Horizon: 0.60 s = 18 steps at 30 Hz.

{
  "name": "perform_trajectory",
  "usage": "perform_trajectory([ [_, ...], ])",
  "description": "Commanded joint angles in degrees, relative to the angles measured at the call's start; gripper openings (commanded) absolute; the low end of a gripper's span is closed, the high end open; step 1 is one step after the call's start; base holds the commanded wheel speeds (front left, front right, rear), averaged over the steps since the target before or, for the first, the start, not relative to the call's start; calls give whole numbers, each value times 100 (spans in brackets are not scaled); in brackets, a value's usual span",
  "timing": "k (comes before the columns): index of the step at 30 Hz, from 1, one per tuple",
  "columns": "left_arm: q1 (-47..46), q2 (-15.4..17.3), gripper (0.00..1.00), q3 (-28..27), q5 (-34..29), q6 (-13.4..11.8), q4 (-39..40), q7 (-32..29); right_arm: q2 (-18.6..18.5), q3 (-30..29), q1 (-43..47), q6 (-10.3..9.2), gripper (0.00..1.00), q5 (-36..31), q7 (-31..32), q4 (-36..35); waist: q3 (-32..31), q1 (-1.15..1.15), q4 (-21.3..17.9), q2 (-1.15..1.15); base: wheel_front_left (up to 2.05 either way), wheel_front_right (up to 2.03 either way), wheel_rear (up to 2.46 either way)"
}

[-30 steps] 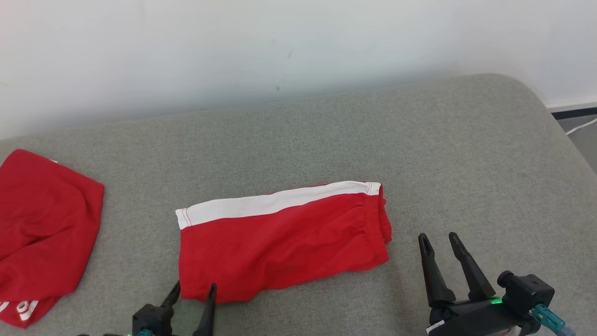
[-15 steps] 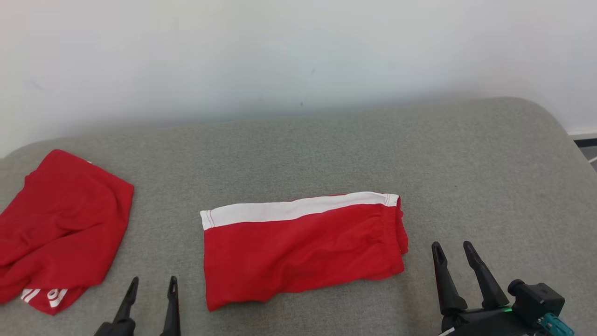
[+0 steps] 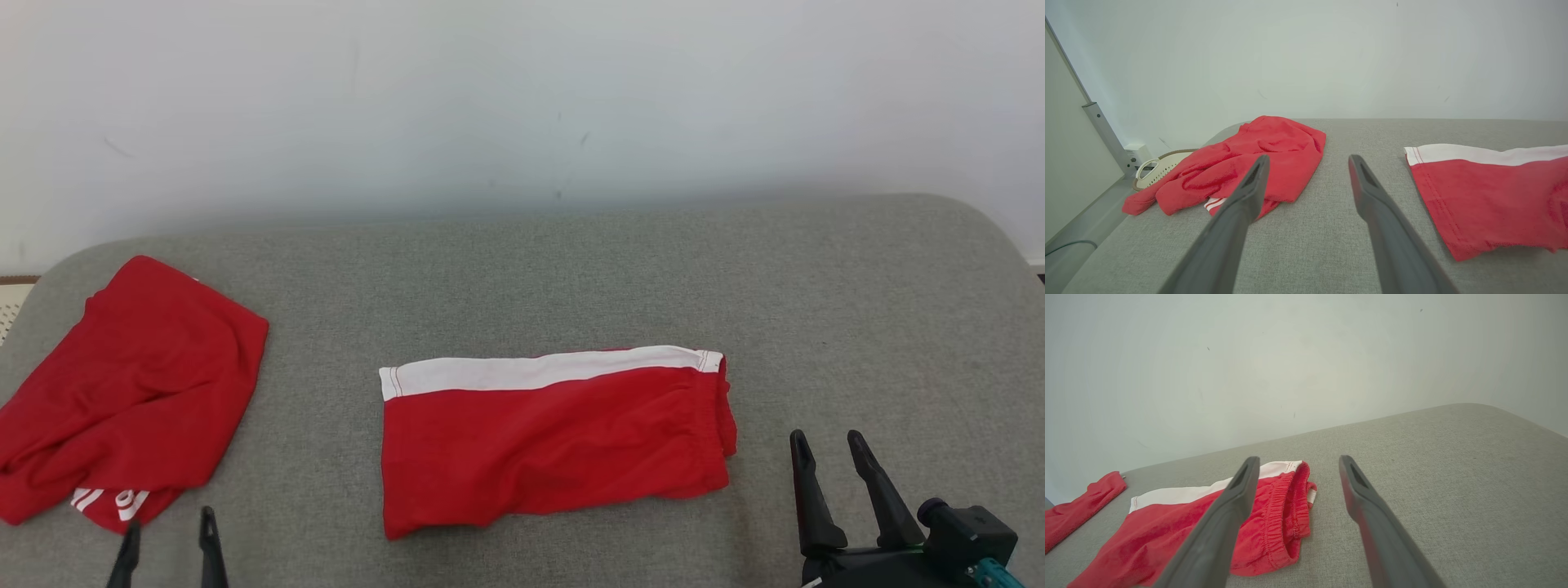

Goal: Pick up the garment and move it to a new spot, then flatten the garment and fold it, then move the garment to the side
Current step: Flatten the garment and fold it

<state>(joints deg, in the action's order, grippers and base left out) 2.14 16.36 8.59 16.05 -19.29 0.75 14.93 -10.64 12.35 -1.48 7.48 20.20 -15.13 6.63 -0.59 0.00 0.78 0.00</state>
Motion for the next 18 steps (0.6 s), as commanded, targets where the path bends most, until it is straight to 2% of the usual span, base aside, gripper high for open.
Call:
perform_trajectory([
  [1, 74, 4, 100, -88, 5, -27, 63, 24, 6, -24, 72, 3, 100, -58, 9, 1, -7, 0, 19, 0, 0, 0, 0],
  [8, 164, -92, 100, -143, -175, 112, 113, 25, 184, -207, 123, 3, 100, -286, 105, 112, -26, 0, 118, 0, 0, 0, 0],
  [18, 196, -243, 100, -266, -363, 137, 54, 25, 328, -273, 153, 3, 100, -464, 225, 83, -36, 0, 97, 0, 0, 0, 0],
])
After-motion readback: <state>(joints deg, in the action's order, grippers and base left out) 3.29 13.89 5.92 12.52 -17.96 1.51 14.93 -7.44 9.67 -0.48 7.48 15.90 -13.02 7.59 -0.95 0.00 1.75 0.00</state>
